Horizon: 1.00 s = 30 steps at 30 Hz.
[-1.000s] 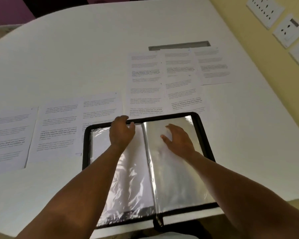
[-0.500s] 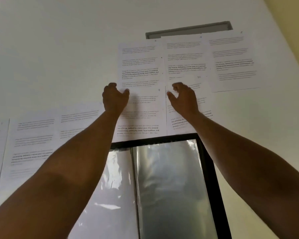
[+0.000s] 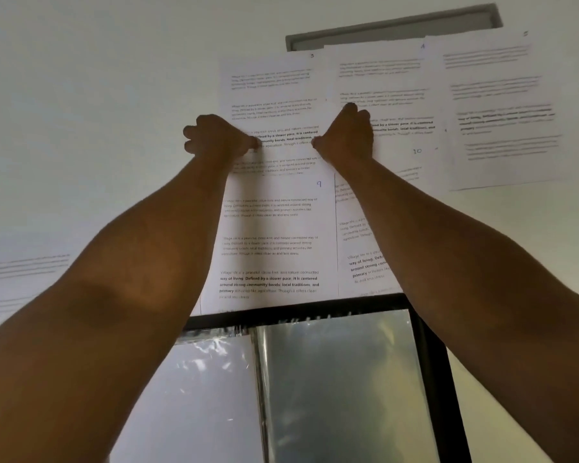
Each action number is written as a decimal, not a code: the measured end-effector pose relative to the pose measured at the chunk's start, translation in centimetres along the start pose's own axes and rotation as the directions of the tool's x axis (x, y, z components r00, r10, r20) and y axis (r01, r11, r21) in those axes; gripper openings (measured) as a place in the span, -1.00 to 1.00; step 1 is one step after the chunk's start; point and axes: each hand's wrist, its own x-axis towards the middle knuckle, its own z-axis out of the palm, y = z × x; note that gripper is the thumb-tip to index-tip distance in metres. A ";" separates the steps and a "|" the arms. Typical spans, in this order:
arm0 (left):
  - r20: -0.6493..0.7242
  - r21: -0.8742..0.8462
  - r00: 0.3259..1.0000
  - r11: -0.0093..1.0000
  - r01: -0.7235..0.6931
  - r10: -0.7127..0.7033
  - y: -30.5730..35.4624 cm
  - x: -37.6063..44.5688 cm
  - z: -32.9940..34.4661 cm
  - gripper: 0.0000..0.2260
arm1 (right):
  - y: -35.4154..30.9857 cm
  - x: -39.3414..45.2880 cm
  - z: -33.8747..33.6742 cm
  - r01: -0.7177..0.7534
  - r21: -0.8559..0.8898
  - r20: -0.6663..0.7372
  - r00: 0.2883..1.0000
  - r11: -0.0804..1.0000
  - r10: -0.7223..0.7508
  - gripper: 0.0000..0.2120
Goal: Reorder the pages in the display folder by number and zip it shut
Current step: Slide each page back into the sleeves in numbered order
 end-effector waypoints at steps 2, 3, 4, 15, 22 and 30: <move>0.052 -0.016 0.999 1.000 0.010 -0.009 0.4 1.0 -0.2 -0.10 | -0.6 0.4 0.2 -0.014 -0.037 0.020 1.000 0.999 0.014 -0.44; 0.075 -0.057 0.997 0.998 0.018 -0.014 0.4 1.4 -0.2 -0.12 | -0.9 0.6 0.3 -0.026 -0.033 0.028 0.999 0.999 0.027 -0.44; 0.101 -0.118 0.995 0.992 0.032 -0.020 0.4 1.6 -0.3 -0.17 | -1.1 0.8 0.5 -0.042 -0.024 0.039 0.998 0.999 0.043 -0.43; -0.237 -0.445 0.924 0.812 -0.377 0.299 -0.2 0.7 -1.4 -0.89 | -2.0 1.7 0.3 -0.060 0.107 0.057 0.997 0.992 0.054 -0.49; -0.416 -0.626 0.777 0.471 -0.622 0.472 -0.1 -1.4 -7.3 -0.94 | -3.6 0.9 -2.5 -0.049 0.683 0.089 0.996 0.729 -0.016 -0.40; -0.396 -0.753 0.817 0.360 -0.551 0.420 -0.3 -7.8 -14.2 -0.95 | -5.3 -2.3 -8.3 0.083 0.786 -0.058 0.996 0.613 -0.061 -0.68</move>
